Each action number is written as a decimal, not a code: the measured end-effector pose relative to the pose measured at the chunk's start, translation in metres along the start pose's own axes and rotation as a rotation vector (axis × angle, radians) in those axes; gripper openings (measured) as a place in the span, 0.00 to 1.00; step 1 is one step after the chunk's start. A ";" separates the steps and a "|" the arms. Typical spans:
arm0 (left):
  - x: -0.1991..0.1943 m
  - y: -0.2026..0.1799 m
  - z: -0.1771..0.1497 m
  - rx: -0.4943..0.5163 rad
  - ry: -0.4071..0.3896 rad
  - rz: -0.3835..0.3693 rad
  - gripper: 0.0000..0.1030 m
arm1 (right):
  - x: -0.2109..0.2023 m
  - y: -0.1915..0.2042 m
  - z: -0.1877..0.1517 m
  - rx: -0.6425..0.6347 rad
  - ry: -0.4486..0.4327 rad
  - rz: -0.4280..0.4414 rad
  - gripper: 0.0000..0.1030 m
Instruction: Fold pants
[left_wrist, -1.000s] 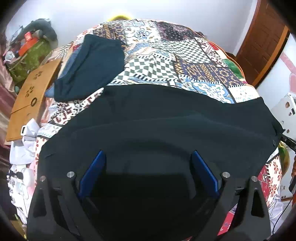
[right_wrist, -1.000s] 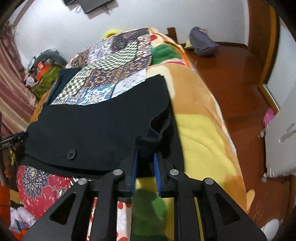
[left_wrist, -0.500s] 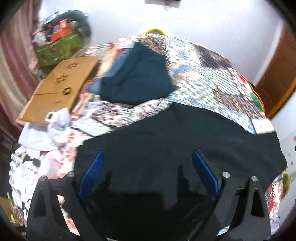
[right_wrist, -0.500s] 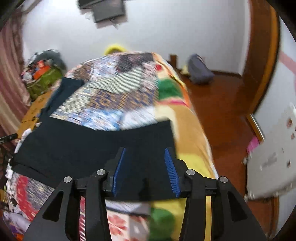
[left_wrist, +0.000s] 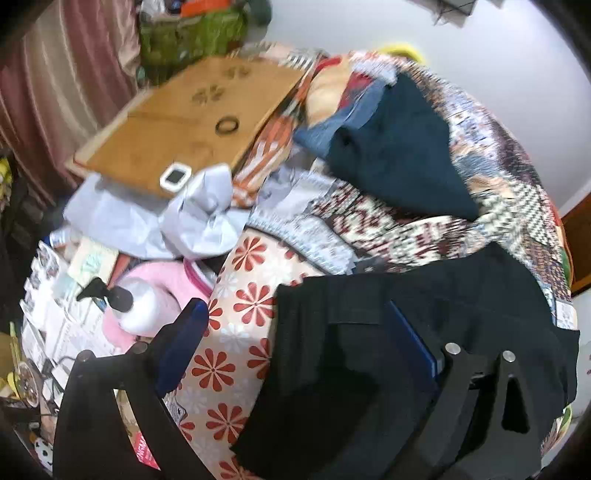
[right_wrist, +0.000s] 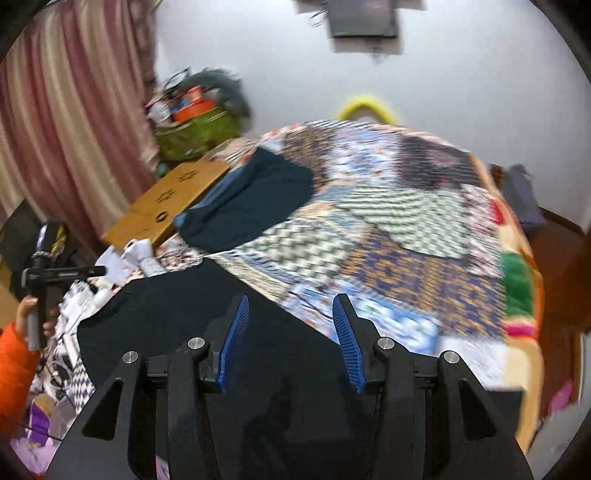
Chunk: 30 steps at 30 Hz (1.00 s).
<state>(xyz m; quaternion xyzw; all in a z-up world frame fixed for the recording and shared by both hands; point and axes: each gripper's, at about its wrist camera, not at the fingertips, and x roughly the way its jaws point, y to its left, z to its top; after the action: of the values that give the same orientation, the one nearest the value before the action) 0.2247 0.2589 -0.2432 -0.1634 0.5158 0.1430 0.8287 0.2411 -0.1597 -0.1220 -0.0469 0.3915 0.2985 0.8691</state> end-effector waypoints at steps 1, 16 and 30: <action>0.009 0.003 0.001 -0.008 0.024 -0.004 0.94 | 0.013 0.006 0.004 -0.016 0.018 0.016 0.42; 0.081 0.010 -0.011 -0.049 0.272 -0.321 0.43 | 0.183 0.072 0.047 -0.129 0.301 0.166 0.42; 0.062 -0.010 -0.006 0.140 0.113 -0.073 0.19 | 0.206 0.092 0.045 -0.218 0.316 0.091 0.11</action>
<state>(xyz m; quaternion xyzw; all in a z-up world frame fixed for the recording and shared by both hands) 0.2503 0.2512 -0.3007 -0.1319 0.5643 0.0668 0.8122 0.3258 0.0288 -0.2230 -0.1693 0.4901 0.3672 0.7722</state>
